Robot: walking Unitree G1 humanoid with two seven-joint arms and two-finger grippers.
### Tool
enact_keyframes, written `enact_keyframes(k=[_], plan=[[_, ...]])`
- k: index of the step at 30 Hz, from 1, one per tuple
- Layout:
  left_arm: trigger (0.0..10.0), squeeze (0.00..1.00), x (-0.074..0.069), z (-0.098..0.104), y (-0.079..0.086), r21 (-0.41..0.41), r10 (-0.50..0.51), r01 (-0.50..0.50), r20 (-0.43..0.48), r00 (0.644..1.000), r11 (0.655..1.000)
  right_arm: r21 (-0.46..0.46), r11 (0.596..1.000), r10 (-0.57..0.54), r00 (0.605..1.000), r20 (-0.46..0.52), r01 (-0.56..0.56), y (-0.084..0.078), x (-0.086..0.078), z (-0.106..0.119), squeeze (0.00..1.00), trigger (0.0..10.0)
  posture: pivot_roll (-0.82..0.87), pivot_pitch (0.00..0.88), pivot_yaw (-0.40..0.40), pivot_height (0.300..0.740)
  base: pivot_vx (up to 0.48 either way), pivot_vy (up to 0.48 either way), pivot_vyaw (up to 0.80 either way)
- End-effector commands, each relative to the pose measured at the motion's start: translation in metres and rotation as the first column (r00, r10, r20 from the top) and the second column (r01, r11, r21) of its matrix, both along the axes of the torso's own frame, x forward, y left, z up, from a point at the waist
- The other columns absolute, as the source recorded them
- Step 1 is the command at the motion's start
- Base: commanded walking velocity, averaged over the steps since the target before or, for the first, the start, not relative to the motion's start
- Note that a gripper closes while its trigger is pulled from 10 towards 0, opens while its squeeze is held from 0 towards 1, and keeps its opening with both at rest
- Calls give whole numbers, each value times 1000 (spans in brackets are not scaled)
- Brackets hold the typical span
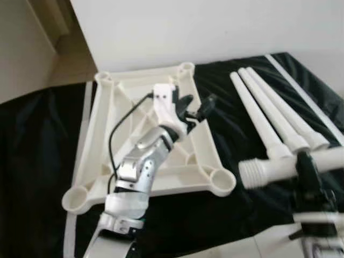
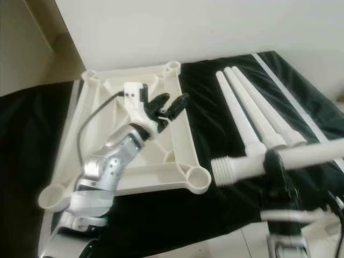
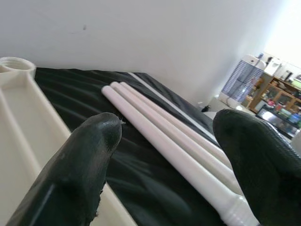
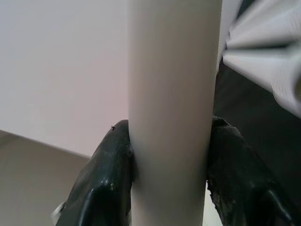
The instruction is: Building children table
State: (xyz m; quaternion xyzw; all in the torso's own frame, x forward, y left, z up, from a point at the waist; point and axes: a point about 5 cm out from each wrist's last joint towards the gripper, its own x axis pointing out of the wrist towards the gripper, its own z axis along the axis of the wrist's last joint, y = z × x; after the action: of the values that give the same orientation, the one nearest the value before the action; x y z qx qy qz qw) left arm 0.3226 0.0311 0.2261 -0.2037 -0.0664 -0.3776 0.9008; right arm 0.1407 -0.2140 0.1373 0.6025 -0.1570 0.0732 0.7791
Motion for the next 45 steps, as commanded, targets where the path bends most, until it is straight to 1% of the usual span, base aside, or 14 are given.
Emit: enact_keyframes(k=[1,7,13,16,18,21,25,30,32,37,41,43,44,45], plan=[[10000,0,-3,3,-1,-2,-36,36,22,999,999,53,999,7,998,60,-10,7,-1,4,0,10000,-107,77,66,740,0,0,0],[10000,0,-3,3,-6,0,-52,52,21,998,999,46,999,12,996,88,-16,2,3,6,0,10000,-111,70,65,740,0,0,0],[10000,0,-1,5,-4,-1,-44,44,26,999,999,-42,998,40,995,88,-37,0,16,10,0,10000,-105,62,63,740,0,0,0],[10000,0,-1,4,-3,1,-43,43,23,999,999,-143,990,10,994,106,6,-3,40,25,0,10000,-104,56,62,740,0,0,0],[10000,0,-1,3,-3,3,-43,43,23,999,999,-173,985,9,994,112,11,-3,47,31,0,10000,-104,53,61,740,0,0,0],[10000,0,-1,0,-4,16,-40,39,23,999,999,-334,942,15,988,153,37,8,81,57,0,10000,-94,38,49,740,0,0,0],[10000,0,0,-2,-3,23,-33,33,22,999,999,-366,930,41,984,173,25,19,95,68,0,10000,-89,29,42,740,0,0,0],[10000,0,2,-7,8,68,7,-9,34,999,998,-490,871,30,989,141,43,28,119,78,0,10000,-55,7,9,740,0,0,0],[10000,0,4,-8,12,72,22,-24,32,999,997,-506,861,13,991,134,57,27,122,78,0,10000,-48,1,0,740,0,0,0],[10000,0,6,-7,18,74,46,-49,40,998,996,-449,886,-77,991,112,120,16,131,81,0,10000,-41,0,-7,740,0,0,0],[10000,0,7,-7,19,72,52,-55,40,998,996,-439,888,-97,989,110,136,14,134,81,0,10000,-41,0,-7,740,0,0,0],[10000,0,7,-6,17,63,54,-56,39,998,996,-431,890,-114,988,107,149,13,142,82,0,10000,-45,0,-4,740,0,0,0],[10000,0,8,-5,14,54,46,-48,33,998,997,-516,836,-128,981,143,184,18,148,90,0,10000,-53,0,9,740,0,0,0],[10000,0,8,-5,14,54,46,-48,33,998,997,-516,836,-128,981,143,184,18,148,90,0,10000,-53,0,9,740,0,0,0]])
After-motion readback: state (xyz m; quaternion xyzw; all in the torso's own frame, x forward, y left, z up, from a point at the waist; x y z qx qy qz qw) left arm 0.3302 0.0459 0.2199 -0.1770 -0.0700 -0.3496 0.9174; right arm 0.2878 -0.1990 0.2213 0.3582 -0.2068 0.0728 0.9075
